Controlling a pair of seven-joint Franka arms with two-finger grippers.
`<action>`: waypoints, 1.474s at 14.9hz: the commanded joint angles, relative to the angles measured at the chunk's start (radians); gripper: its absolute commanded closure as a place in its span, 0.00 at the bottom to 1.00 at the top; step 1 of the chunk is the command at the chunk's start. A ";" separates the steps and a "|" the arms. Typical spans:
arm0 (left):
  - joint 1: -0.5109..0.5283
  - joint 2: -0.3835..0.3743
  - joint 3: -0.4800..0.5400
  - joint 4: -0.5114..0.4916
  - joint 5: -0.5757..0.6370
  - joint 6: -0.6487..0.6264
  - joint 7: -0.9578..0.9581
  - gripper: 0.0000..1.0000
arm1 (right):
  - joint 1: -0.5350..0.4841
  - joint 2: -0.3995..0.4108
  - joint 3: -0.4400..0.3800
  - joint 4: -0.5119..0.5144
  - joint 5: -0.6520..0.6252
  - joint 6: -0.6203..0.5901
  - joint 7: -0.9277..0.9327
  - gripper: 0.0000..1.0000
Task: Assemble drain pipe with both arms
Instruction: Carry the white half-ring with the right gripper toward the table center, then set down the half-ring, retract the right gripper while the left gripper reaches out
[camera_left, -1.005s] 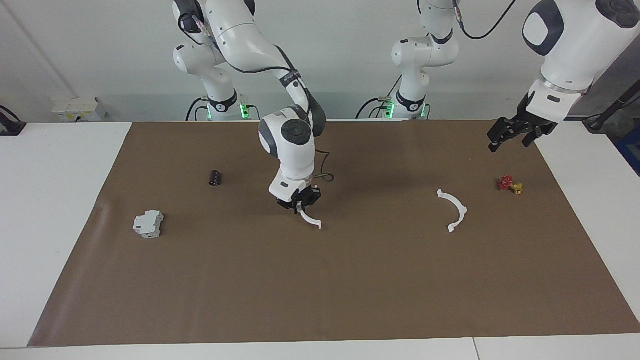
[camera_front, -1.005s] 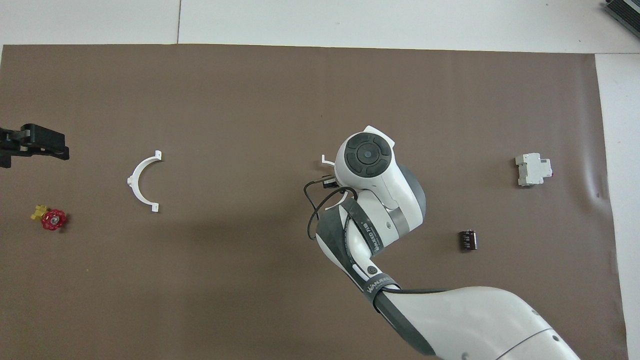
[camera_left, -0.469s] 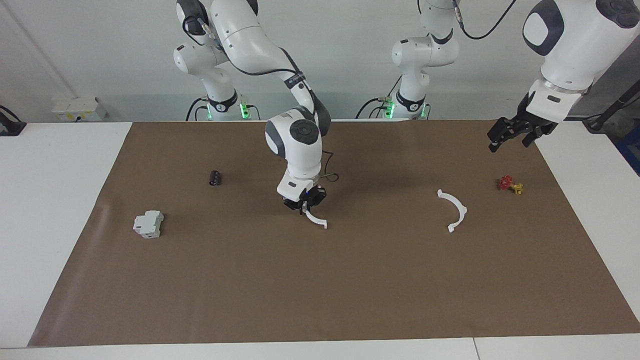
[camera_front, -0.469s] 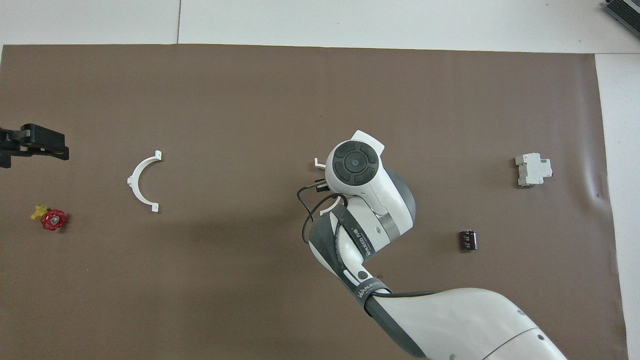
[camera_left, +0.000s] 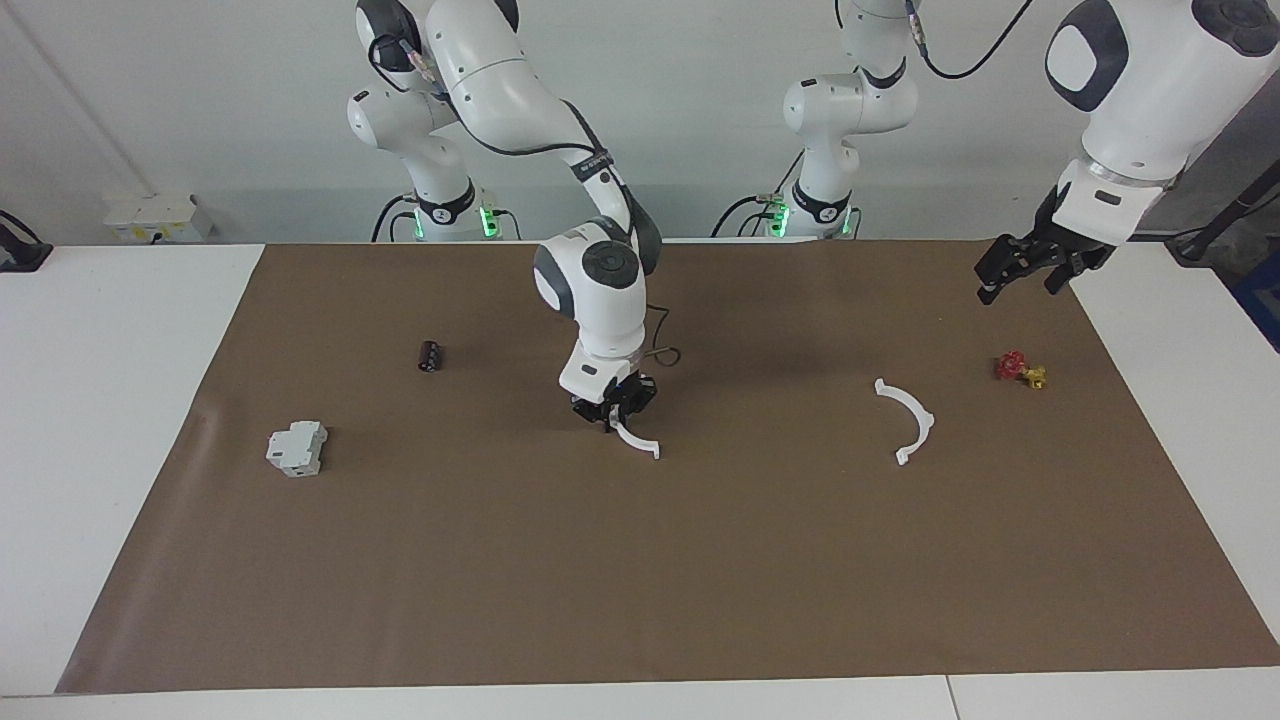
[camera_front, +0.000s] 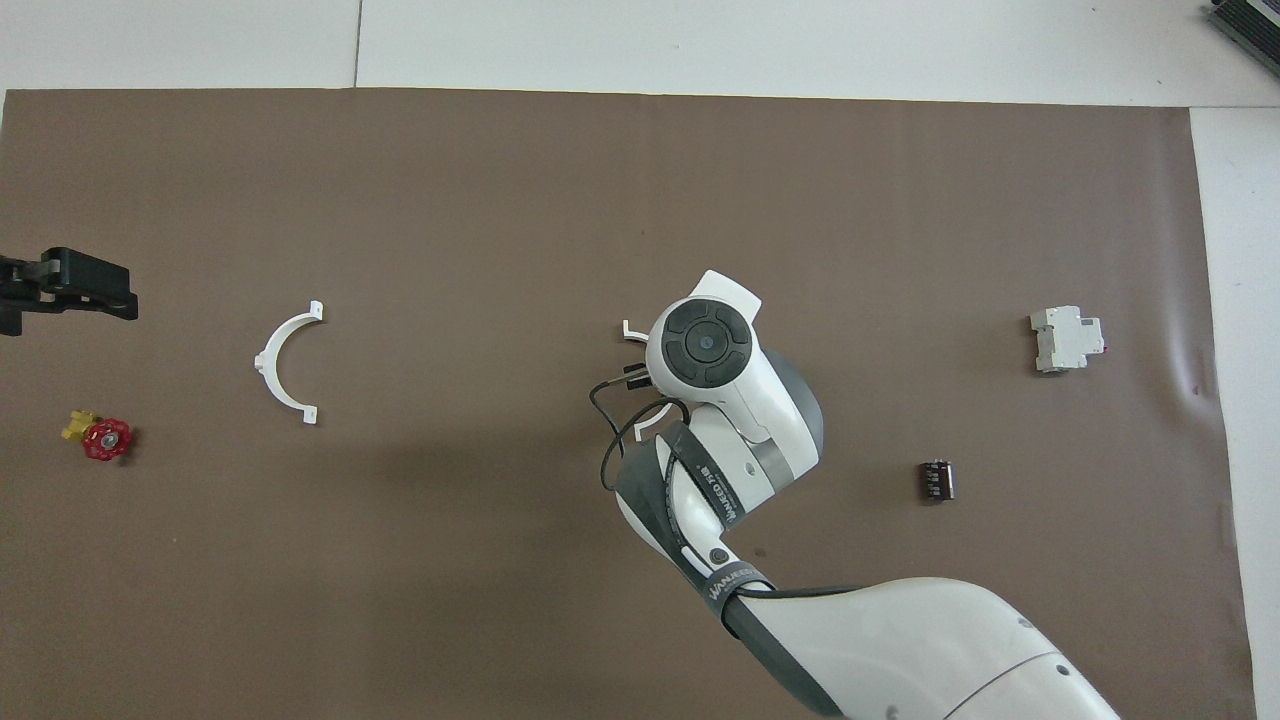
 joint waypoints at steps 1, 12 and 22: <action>0.002 -0.031 0.003 -0.037 -0.008 0.020 0.005 0.00 | -0.001 -0.044 0.001 0.002 -0.019 -0.028 0.066 0.00; -0.007 -0.032 0.003 -0.037 -0.008 0.007 0.004 0.00 | -0.344 -0.312 -0.008 0.062 -0.008 -0.395 0.021 0.00; -0.009 -0.205 0.001 -0.518 -0.008 0.472 0.010 0.00 | -0.559 -0.463 -0.010 -0.048 -0.008 -0.633 -0.225 0.00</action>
